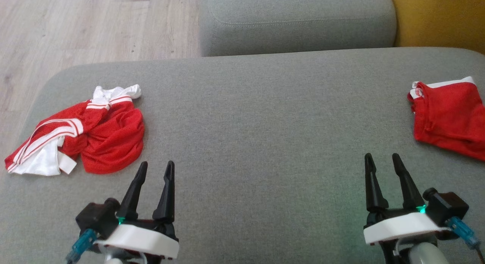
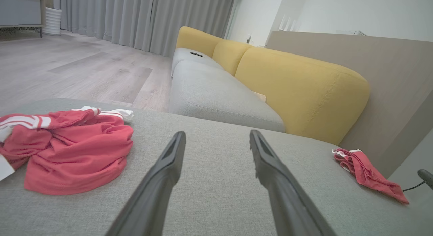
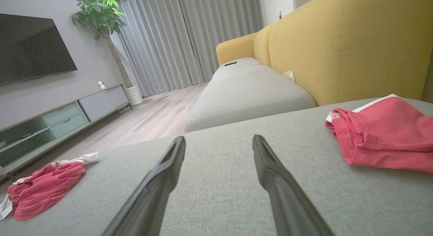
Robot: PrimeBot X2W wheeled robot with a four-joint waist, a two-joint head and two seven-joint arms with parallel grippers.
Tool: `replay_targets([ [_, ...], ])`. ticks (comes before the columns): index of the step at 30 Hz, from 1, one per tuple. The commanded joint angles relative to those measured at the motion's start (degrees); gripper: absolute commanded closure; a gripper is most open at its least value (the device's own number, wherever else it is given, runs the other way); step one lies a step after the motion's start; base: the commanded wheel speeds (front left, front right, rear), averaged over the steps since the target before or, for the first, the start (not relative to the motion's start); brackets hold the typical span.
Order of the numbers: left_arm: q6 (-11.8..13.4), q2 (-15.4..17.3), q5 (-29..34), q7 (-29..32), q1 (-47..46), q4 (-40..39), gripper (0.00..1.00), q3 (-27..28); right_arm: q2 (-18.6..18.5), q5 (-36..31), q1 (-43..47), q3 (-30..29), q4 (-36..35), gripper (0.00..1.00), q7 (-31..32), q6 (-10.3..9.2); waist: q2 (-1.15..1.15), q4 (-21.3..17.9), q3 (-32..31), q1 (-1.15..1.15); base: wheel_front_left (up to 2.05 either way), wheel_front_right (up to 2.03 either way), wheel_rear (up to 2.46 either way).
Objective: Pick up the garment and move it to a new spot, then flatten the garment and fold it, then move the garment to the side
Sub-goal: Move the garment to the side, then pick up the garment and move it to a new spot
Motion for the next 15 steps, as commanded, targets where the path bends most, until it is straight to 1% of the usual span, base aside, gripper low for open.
replay_targets([
  [1,0.05,0.1,0.23,-0.7,-2.21,-2.39,0.0,1.43,-0.12,0.5,-2.4,1.34,-2.35,0.0,-0.76,0.25,0.0,-0.07,0.01,0.0,0.0,0.0,0.0],
  [15,0.01,0.1,0.26,-0.7,-2.39,-2.2,0.0,1.26,-0.12,0.39,-2.17,1.16,-3.29,0.0,-0.78,0.25,0.0,-0.03,0.13,0.0,0.0,0.0,0.0],
])
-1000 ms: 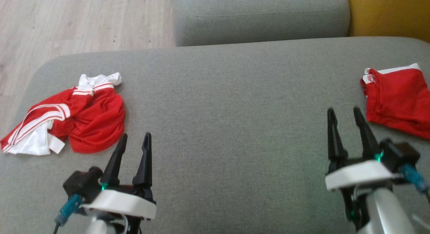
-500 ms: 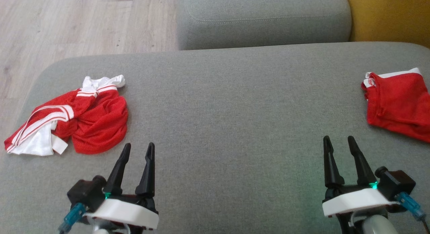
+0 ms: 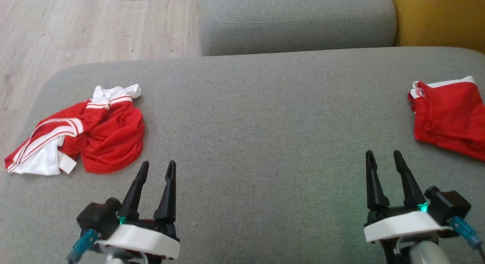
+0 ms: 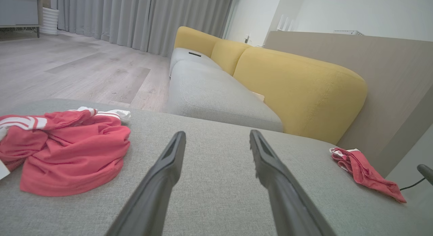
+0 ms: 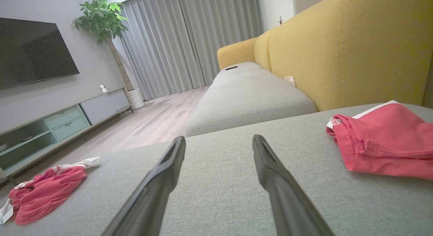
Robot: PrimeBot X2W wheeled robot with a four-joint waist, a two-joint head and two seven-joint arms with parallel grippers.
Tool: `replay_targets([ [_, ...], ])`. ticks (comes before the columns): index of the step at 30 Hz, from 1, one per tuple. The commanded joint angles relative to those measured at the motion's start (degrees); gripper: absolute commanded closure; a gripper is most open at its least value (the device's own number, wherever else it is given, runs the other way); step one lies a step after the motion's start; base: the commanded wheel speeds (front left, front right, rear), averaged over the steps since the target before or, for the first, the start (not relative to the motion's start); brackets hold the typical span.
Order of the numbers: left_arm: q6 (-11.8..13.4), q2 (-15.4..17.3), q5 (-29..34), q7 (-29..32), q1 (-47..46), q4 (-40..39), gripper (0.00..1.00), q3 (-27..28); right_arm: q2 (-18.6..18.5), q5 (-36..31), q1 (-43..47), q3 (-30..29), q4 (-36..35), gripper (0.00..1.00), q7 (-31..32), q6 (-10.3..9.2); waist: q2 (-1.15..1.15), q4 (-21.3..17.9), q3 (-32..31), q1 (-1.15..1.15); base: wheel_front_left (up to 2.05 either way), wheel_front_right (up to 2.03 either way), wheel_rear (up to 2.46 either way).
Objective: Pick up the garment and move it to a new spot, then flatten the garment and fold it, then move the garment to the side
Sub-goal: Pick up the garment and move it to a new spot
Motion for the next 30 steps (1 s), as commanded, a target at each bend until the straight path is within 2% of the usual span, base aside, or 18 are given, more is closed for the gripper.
replay_targets([
  [1,0.0,0.1,0.2,-0.7,-2.42,-1.76,0.0,1.7,-0.12,0.37,-2.12,1.23,-2.14,0.0,-0.62,0.25,0.0,0.02,-0.01,0.0,0.0,0.0,0.0],
  [6,0.05,0.1,0.16,-0.7,-2.54,-1.48,0.0,1.57,-0.12,0.31,-2.19,1.19,-2.06,0.0,-0.62,0.25,0.0,0.17,-0.1,0.0,0.0,0.0,0.0],
  [13,0.28,0.1,0.27,-0.7,-2.79,-1.26,0.0,1.86,-0.12,0.11,-2.24,3.24,-1.22,0.0,-0.62,0.25,0.0,2.49,-0.32,0.0,0.0,0.0,0.0],
  [30,-0.32,0.1,2.76,-0.7,-2.03,-0.27,0.0,6.13,-0.12,4.18,-3.05,11.34,1.22,0.0,-0.62,0.25,0.0,15.16,-1.99,0.0,0.0,0.0,0.0],
])
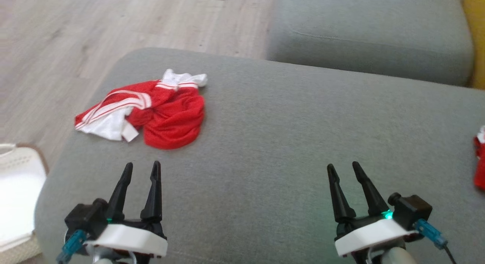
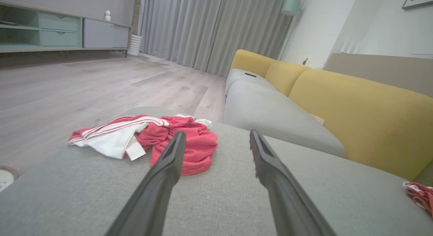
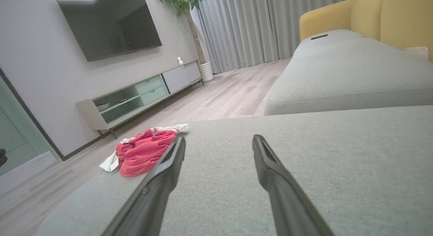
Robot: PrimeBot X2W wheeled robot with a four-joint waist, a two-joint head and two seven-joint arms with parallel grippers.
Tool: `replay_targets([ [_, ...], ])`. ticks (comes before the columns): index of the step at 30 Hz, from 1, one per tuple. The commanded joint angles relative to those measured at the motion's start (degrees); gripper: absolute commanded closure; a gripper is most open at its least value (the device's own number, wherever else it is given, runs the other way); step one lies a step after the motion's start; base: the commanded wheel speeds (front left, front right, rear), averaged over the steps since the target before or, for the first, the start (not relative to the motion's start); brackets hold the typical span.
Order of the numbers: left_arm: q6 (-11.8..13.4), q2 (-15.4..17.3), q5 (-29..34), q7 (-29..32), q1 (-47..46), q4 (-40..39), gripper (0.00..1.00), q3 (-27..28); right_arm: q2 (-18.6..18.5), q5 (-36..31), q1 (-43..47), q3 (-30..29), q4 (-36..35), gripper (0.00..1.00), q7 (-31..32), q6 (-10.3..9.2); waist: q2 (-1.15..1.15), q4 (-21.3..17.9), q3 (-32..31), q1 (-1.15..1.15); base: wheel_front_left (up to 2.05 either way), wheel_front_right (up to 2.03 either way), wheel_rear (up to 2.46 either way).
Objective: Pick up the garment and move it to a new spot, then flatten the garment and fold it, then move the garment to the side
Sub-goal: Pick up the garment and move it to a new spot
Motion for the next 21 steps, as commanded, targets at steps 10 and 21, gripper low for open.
replay_targets([
  [10,-1.08,0.06,1.27,-0.71,-1.76,-1.55,0.0,3.89,-0.14,1.26,-2.76,1.69,-1.6,0.0,-0.62,0.25,0.0,3.76,-0.05,0.0,0.0,0.0,0.0],
  [21,-2.42,3.53,4.9,-0.71,-11.21,4.7,0.0,6.4,-0.14,-1.01,-5.76,-0.99,-2.68,0.0,-0.62,0.25,0.0,1.24,7.04,0.0,0.0,0.0,0.0],
])
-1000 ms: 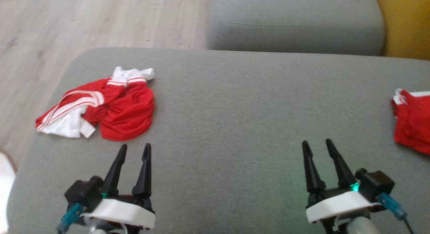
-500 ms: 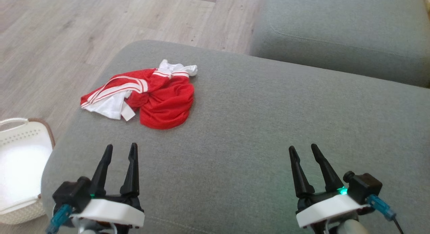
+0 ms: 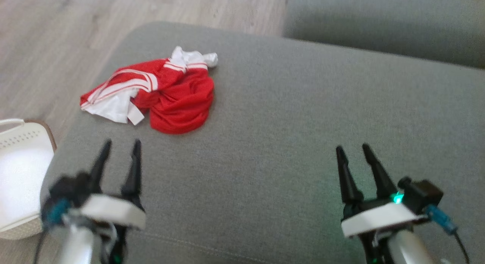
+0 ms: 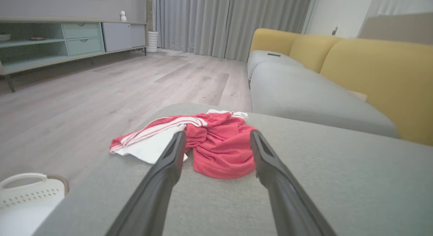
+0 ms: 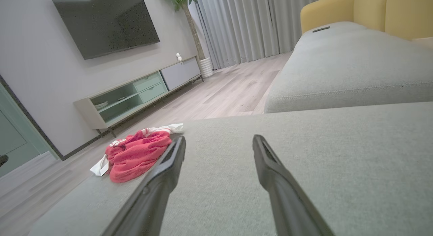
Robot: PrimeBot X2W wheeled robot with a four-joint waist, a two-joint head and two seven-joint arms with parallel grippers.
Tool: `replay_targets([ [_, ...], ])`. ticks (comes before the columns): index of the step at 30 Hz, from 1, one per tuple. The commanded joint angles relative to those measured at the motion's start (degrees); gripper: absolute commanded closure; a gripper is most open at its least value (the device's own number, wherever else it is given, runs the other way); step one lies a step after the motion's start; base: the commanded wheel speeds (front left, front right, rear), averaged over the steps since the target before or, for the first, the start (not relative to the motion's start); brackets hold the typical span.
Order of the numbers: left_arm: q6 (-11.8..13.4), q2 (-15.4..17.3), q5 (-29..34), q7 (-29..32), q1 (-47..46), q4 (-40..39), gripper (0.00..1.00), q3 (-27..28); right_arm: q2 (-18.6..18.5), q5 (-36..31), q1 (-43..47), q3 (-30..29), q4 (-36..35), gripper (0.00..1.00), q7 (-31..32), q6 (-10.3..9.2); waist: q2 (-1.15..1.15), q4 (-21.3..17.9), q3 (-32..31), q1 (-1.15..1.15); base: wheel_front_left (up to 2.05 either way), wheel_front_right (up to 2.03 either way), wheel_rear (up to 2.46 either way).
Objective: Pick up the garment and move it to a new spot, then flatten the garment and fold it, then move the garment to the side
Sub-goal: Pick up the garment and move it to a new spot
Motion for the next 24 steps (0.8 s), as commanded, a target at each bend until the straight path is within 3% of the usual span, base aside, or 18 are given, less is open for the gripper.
replay_targets([
  [1,-0.21,3.1,0.99,-0.62,-7.05,0.76,0.0,1.91,-0.14,-0.95,-4.0,0.37,-2.37,0.0,-0.62,0.25,0.0,-1.75,3.27,0.0,0.0,0.0,0.0],
  [8,-0.54,13.67,1.13,8.36,-24.1,14.9,0.0,-2.35,-0.14,-3.57,-7.57,-2.26,-4.12,0.0,-0.61,0.25,0.0,-5.75,9.69,0.0,0.0,0.0,0.0],
  [12,-0.56,19.19,-3.32,14.12,-32.14,22.93,0.0,-7.76,-0.14,-4.4,-9.28,-2.69,-5.26,0.0,-0.35,0.25,0.0,-8.37,13.07,0.0,0.0,0.0,0.0],
  [19,-0.57,26.48,-13.39,21.22,-41.03,31.0,0.0,-20.27,-0.14,-4.99,-10.73,-2.54,-6.7,0.0,-0.07,0.25,0.0,-11.71,17.28,0.0,0.0,0.0,0.0],
  [24,-0.57,29.56,-19.05,24.92,-44.33,34.64,0.0,-26.56,-0.14,-5.61,-11.54,-2.48,-7.45,0.0,0.13,0.25,0.0,-13.2,19.17,0.0,0.0,0.0,0.0],
])
